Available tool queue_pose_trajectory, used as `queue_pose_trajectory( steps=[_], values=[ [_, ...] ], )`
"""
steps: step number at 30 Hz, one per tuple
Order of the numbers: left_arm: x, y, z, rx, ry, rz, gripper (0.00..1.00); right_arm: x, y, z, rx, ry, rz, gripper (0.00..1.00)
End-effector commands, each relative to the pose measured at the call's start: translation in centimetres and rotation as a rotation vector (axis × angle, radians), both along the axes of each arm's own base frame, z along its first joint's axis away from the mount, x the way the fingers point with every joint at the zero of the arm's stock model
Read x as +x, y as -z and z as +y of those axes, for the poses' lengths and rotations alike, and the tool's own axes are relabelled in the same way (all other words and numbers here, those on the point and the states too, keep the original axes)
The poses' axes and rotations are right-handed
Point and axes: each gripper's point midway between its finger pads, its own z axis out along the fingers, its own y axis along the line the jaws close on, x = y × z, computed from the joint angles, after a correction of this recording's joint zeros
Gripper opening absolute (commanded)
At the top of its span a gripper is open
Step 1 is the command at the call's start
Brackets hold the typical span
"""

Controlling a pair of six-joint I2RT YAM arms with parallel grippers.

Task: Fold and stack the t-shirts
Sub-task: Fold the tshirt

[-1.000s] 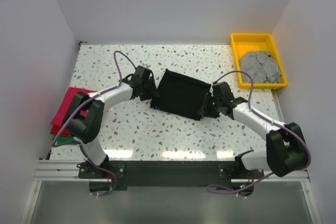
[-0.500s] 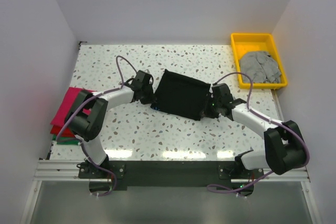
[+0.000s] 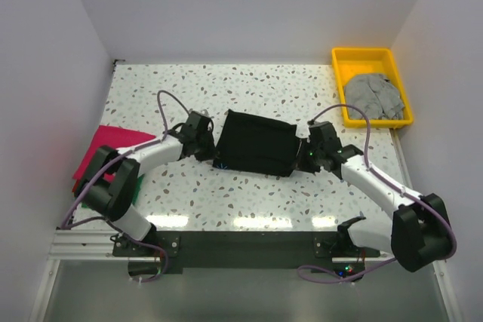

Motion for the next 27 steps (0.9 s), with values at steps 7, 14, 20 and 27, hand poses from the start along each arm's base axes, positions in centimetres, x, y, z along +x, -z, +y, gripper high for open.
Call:
queue_pose_trajectory(
  steps=[7,14,20,27],
  values=[
    [-4.3,-0.6,2.4,-0.011,-0.041,-0.013,0.00,-4.3,1.0,-0.8,0.000,-0.083,0.060,0.00],
    [-6.0,-0.7,1.8,-0.042,0.005,-0.025,0.19,-6.1,1.1,-0.7,0.050,-0.088,0.065,0.24],
    [-4.5,-4.5,2.7,0.015,0.012,-0.120,0.49,-7.2,-0.3,0.0,0.142,-0.067,0.013,0.31],
    [-3.0,-8.3,0.4,-0.045,0.082,-0.192,0.52,-7.6,0.2,1.9,0.162,-0.099,-0.026,0.31]
  ],
)
